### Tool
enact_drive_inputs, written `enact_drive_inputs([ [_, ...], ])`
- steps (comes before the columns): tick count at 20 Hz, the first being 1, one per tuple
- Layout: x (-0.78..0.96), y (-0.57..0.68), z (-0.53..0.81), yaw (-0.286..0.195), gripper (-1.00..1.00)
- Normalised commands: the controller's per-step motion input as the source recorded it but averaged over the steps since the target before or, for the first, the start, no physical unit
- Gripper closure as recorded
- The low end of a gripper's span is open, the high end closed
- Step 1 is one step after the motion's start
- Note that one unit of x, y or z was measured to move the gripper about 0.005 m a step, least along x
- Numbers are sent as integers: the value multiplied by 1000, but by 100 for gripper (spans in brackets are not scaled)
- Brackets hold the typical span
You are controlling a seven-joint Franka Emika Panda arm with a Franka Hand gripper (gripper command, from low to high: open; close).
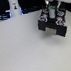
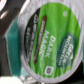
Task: Open the kcup holder, insert the kcup into the holder, and close the kcup holder
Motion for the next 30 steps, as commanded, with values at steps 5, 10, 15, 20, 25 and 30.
enact_drive_inputs([
  [5,26,5,-215,4,100],
  [10,-11,-40,-202,-1,100],
  [15,12,-42,-212,-5,100],
  [20,-57,-103,-157,-6,100],
  [25,-12,-52,-121,-4,100],
  [30,-31,-128,232,0,100],
])
